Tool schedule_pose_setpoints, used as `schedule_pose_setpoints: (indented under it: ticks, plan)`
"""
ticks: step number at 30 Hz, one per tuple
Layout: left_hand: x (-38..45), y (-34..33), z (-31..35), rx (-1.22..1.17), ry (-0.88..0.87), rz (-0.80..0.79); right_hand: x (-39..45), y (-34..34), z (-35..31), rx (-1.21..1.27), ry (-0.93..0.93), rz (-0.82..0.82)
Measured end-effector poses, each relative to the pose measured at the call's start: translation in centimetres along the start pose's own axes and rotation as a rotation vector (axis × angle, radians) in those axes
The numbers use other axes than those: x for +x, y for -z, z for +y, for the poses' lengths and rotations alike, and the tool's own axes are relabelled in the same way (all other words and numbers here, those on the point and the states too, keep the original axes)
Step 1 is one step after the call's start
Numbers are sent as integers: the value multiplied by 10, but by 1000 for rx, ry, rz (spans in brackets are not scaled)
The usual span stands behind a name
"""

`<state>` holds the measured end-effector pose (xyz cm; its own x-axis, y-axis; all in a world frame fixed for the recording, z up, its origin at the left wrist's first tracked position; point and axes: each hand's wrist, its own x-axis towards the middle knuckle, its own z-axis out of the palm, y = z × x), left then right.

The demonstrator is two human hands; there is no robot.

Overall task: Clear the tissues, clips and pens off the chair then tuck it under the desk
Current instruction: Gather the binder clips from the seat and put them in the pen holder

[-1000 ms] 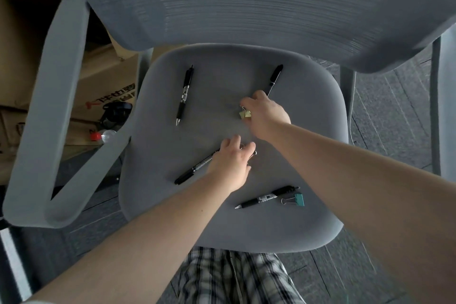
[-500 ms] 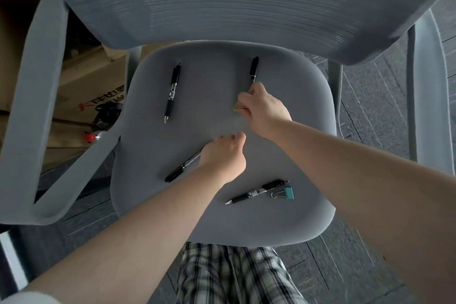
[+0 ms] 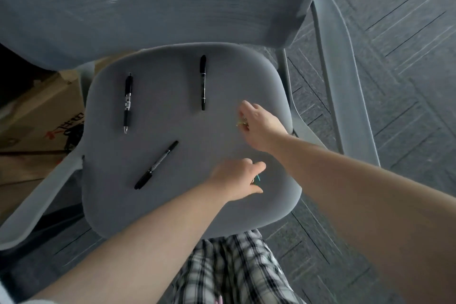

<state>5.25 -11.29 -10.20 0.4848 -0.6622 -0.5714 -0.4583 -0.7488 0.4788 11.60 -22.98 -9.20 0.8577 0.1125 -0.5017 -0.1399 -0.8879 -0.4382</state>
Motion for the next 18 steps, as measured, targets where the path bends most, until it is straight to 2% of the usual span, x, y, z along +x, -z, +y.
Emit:
schedule_pose_setpoints:
  ticks: [4,9,18]
  plan:
    - [6,-7,6,106,-10,-38,-4,-6,6,8,-18,20]
    - [9,-18,13,285,-51,5,0,-10,-3,36,0,12]
    - [6,-20,11,166,47,-11,-7,-10,2,38,-49,-16]
